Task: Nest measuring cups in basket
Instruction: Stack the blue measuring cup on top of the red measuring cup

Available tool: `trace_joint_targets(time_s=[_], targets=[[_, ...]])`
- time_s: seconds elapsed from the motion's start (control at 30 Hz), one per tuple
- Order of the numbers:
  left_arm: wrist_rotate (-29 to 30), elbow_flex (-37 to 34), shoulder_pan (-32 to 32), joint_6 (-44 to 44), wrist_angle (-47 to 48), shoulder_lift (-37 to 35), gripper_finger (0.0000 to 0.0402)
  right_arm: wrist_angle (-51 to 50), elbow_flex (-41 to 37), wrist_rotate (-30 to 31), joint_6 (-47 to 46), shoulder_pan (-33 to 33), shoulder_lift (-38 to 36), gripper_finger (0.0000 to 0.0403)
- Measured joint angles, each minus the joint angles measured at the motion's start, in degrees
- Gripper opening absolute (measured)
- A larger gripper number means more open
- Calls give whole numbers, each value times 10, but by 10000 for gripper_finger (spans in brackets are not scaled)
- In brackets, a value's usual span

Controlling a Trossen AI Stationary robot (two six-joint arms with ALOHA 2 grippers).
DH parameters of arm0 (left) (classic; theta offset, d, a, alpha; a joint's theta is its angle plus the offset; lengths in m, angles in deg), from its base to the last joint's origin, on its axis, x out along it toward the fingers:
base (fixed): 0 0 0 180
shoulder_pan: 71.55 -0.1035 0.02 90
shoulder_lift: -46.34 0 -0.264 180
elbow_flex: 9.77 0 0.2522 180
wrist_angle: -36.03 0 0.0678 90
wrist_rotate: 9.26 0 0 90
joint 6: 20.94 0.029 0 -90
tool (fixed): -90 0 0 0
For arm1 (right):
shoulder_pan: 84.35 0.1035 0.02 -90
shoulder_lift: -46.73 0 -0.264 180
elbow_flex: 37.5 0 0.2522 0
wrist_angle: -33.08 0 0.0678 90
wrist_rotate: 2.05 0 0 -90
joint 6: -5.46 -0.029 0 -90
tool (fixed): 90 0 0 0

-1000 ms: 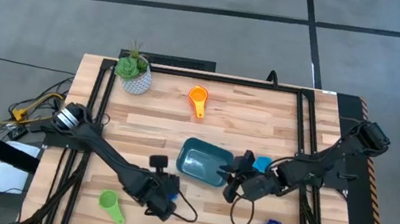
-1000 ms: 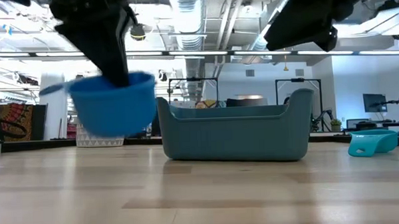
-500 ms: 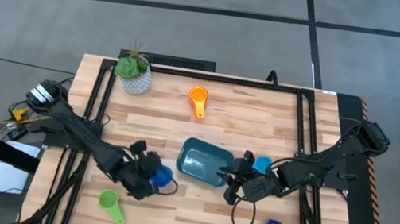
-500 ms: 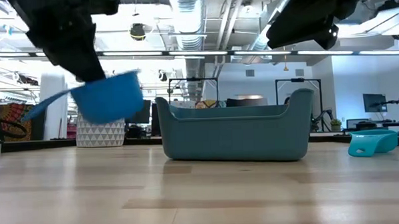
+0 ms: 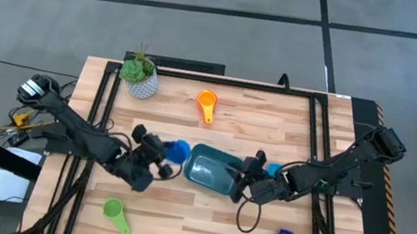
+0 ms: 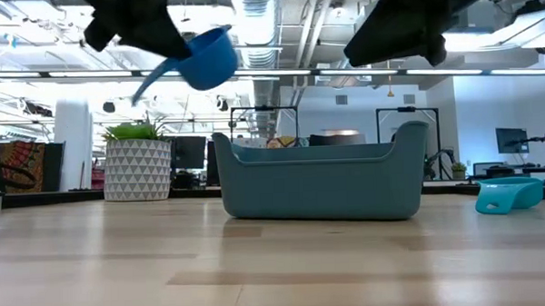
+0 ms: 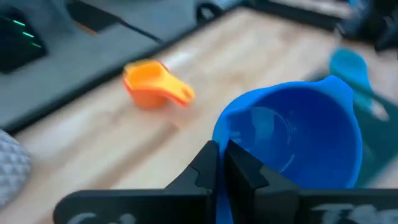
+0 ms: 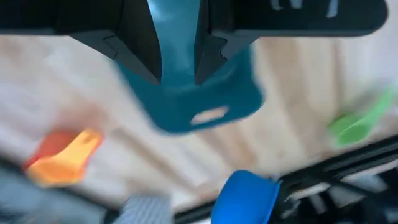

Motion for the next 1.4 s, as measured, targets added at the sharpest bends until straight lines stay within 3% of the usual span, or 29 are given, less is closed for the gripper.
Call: trace_joint_targets(time_s=[0.17,0.37,0.5,0.67,0.93,1.1,1.27,1.4], targets=[[69,0,-55,26,-81,15,8,3,0,109,26,-13,0,129],[65,0,-122,85,-166,16,9,36,0,136,70,-58,0,155],[24,0,-158,138,-228,16,10,50,0,102,85,-111,0,183],[-54,0,-188,166,-257,16,10,122,0,25,199,-148,0,216],[-62,0,-205,139,-267,16,11,255,0,-24,311,-173,0,228],[-49,0,-210,134,-271,16,11,272,0,-79,339,-186,0,226],[-47,0,-211,133,-296,16,11,239,0,-81,327,-177,6,220],[-50,0,-219,118,-345,16,11,275,0,-86,232,-168,43,219]])
